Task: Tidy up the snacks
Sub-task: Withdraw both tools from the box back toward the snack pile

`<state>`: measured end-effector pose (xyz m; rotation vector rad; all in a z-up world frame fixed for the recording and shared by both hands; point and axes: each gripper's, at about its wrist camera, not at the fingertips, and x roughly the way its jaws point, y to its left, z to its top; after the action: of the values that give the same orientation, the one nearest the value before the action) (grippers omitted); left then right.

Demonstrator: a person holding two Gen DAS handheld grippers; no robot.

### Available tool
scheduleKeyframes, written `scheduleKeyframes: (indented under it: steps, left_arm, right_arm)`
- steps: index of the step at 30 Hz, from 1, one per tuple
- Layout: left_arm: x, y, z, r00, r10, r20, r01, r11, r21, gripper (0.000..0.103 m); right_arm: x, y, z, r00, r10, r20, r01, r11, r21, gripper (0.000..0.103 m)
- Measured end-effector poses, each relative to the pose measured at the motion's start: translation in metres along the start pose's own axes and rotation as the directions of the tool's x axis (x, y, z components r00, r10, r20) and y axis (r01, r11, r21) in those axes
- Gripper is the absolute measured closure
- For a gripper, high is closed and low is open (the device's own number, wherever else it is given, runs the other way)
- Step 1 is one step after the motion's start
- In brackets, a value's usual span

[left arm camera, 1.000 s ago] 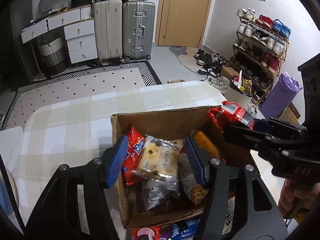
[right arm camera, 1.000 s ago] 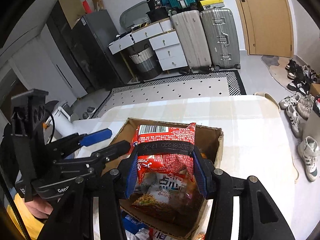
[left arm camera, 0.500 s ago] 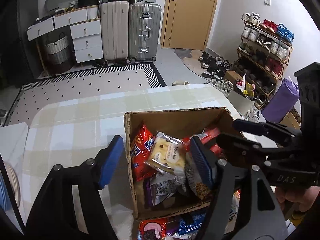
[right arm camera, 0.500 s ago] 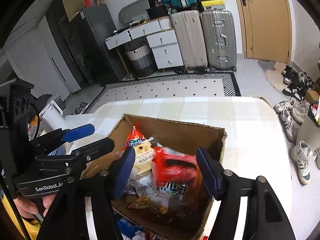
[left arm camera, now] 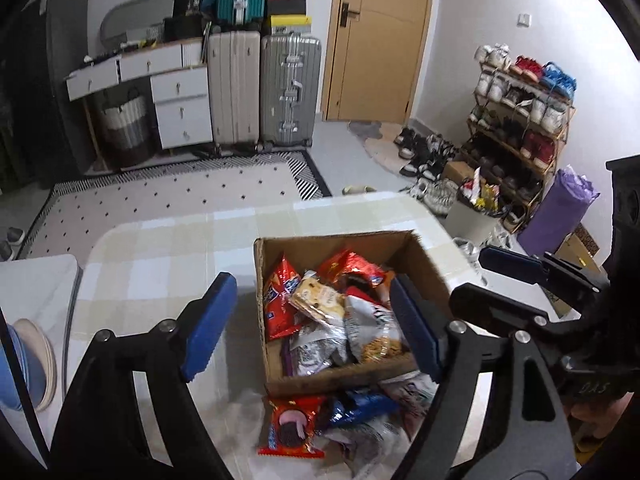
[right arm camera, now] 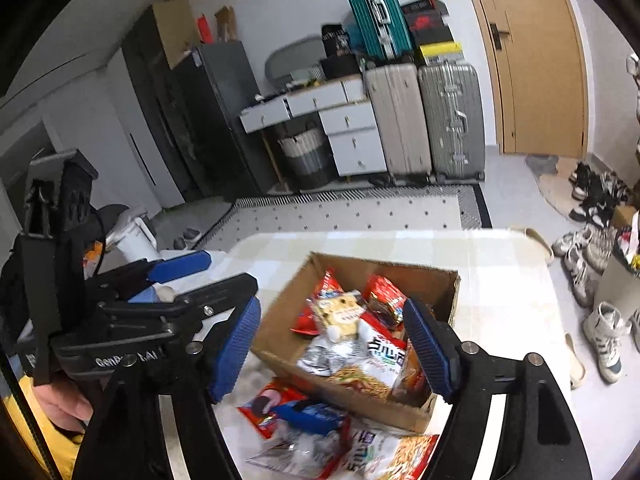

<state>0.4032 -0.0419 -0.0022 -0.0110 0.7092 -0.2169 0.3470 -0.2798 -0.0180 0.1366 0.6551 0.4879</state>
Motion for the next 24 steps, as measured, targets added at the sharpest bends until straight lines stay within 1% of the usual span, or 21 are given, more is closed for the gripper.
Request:
scheduleKeyframes:
  steps: [4, 6, 7, 8, 10, 12, 13, 14, 15, 16, 18, 21, 22, 24]
  left_arm:
    - [-0.044, -0.011, -0.004, 0.999, 0.012, 0.040, -0.012, 1.000, 0.008, 0.025]
    - [-0.071, -0.016, -0.011, 0.997, 0.026, 0.079, -0.026, 1.000, -0.004, 0.023]
    - [-0.088, -0.018, -0.017, 0.994, 0.012, 0.106, -0.011, 1.000, -0.009, 0.022]
    - [-0.099, -0.020, -0.020, 0.993, 0.006, 0.121, -0.004, 1.000, -0.013, 0.022]
    - [-0.125, -0.025, -0.027, 0.988, 0.016, 0.151, -0.013, 1.000, -0.022, 0.021]
    - [-0.147, -0.029, -0.033, 0.984, 0.010, 0.177, -0.005, 1.000, -0.029, 0.020]
    - [-0.162, -0.032, -0.038, 0.982, 0.017, 0.189, -0.013, 1.000, -0.023, 0.020]
    - [-0.173, -0.036, -0.041, 0.980, 0.024, 0.196, -0.022, 1.000, -0.011, 0.020]
    - [-0.183, -0.039, -0.047, 0.977, 0.033, 0.210, -0.034, 0.999, 0.001, 0.020]
    - [-0.195, -0.043, -0.053, 0.973, 0.041, 0.229, -0.043, 0.999, 0.006, 0.020]
    - [-0.220, -0.048, -0.067, 0.968, 0.023, 0.249, -0.026, 1.000, 0.006, 0.019]
    - [-0.244, -0.051, -0.079, 0.965, 0.005, 0.262, -0.006, 1.000, 0.003, 0.015]
    - [-0.255, -0.051, -0.085, 0.961, 0.004, 0.277, -0.005, 1.000, 0.004, 0.012]
    - [-0.272, -0.052, -0.096, 0.951, 0.011, 0.310, -0.013, 1.000, 0.006, 0.000]
  right_arm:
    - [-0.038, 0.019, 0.006, 0.999, 0.011, 0.052, -0.009, 1.000, -0.028, 0.022]
    - [-0.060, 0.031, 0.005, 0.997, 0.048, 0.063, -0.044, 0.997, -0.063, 0.022]
    - [-0.071, 0.037, 0.003, 0.996, 0.048, 0.078, -0.042, 0.996, -0.085, 0.022]
    - [-0.085, 0.045, 0.001, 0.994, 0.038, 0.103, -0.027, 0.993, -0.111, 0.021]
    - [-0.104, 0.055, -0.005, 0.991, 0.034, 0.133, -0.016, 0.991, -0.134, 0.017]
    - [-0.123, 0.065, -0.015, 0.986, 0.055, 0.160, -0.033, 0.990, -0.140, 0.013]
    - [-0.131, 0.068, -0.019, 0.983, 0.076, 0.167, -0.051, 0.988, -0.148, 0.010]
    - [-0.148, 0.078, -0.029, 0.980, 0.074, 0.186, -0.042, 0.984, -0.172, 0.010]
    - [-0.148, 0.078, -0.029, 0.980, 0.074, 0.186, -0.042, 0.984, -0.172, 0.009]
    - [-0.155, 0.081, -0.034, 0.978, 0.064, 0.199, -0.030, 0.984, -0.173, 0.006]
    - [-0.170, 0.085, -0.043, 0.973, 0.073, 0.220, -0.038, 0.987, -0.159, 0.006]
    - [-0.193, 0.093, -0.055, 0.960, 0.104, 0.260, -0.061, 0.984, -0.167, 0.004]
    - [-0.201, 0.097, -0.060, 0.954, 0.103, 0.281, -0.054, 0.983, -0.177, 0.001]
    - [-0.217, 0.101, -0.074, 0.939, 0.088, 0.333, -0.023, 0.981, -0.193, 0.001]
